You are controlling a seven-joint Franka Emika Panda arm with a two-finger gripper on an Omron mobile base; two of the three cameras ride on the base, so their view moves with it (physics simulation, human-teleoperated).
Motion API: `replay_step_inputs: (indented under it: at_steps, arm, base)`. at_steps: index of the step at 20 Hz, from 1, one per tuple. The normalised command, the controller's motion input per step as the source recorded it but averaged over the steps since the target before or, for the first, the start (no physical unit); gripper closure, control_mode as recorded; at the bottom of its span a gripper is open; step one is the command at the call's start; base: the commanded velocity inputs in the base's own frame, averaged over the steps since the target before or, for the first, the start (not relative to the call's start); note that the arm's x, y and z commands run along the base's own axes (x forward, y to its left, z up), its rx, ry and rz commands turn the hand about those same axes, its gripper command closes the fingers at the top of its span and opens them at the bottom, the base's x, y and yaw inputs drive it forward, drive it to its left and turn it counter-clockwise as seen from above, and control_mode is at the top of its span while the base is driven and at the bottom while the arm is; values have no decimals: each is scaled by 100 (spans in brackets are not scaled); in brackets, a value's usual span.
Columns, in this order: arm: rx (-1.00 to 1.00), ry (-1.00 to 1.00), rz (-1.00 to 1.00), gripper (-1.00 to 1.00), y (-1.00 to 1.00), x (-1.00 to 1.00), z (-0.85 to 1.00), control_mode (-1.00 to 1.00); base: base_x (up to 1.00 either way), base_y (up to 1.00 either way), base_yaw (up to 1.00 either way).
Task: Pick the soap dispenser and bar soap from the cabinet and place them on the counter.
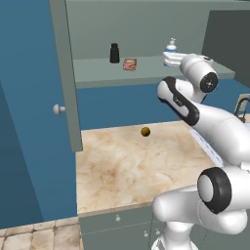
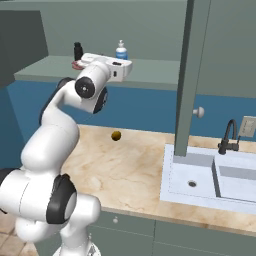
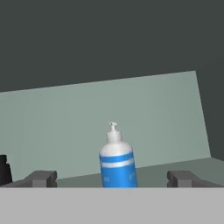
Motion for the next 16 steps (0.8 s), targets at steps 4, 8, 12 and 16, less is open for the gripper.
replay_step_inputs:
  at_steps: [4,8,12,16]
  arm:
    - [0,0,0,-100,0,24,-7,-100]
    - [0,0,0,-100,-7,21,-1,-100]
    - [0,0,0,-100,-10,19,0,-100]
    - [0,0,0,-100,-6,22,0,-100]
  base:
    - [0,0,0]
    - [0,0,0]
    - [0,0,0]
    - [0,0,0]
